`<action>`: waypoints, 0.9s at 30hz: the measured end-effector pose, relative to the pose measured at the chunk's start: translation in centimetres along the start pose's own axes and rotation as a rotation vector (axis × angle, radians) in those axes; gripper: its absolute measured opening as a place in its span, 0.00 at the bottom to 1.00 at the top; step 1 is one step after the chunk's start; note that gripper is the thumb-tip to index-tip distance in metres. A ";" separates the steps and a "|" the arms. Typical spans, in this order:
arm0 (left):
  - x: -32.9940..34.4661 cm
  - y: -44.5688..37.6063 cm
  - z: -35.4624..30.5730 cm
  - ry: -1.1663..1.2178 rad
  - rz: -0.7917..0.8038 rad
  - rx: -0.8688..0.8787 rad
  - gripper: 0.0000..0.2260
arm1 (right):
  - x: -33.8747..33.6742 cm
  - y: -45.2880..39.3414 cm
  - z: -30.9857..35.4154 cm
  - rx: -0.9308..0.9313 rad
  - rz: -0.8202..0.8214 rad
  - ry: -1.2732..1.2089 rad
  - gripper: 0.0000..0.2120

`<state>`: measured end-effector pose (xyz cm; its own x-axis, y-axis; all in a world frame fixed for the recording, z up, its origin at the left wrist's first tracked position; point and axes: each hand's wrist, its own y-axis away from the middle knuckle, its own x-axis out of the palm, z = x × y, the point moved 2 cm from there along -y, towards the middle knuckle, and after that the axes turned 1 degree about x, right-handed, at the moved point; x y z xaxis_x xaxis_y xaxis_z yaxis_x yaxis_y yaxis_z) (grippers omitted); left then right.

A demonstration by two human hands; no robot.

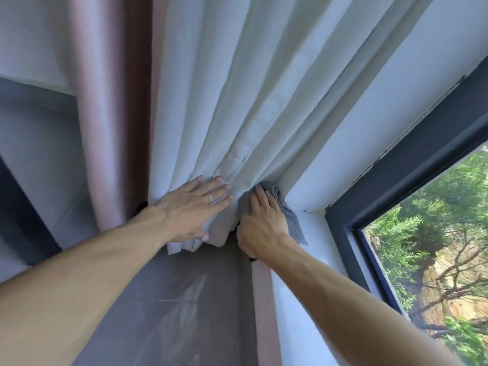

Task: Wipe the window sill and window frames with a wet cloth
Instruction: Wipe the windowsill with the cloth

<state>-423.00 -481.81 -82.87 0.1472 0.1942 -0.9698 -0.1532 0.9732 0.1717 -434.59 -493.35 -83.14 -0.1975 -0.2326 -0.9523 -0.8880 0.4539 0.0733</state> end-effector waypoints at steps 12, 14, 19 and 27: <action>0.7 0.7 0.1 0.058 -0.020 -0.037 0.42 | 0.0 -0.5 0.3 0.019 -0.002 -0.050 0.30; 0.6 1.0 -0.1 0.056 -0.021 -0.035 0.41 | 0.0 -2.0 0.3 0.011 -0.013 -0.023 0.26; 0.5 1.1 -1.5 0.132 -0.064 0.000 0.39 | 0.1 9.1 0.8 -0.008 -0.104 -0.332 0.30; -1.3 -0.8 -6.7 0.226 -0.098 0.117 0.42 | 1.2 9.5 0.7 0.397 -0.054 -0.417 0.35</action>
<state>-429.64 -483.68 -82.96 -0.0678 0.0792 -0.9946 -0.0329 0.9961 0.0816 -443.02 -488.74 -83.79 0.0957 0.0582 -0.9937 -0.6529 0.7572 -0.0186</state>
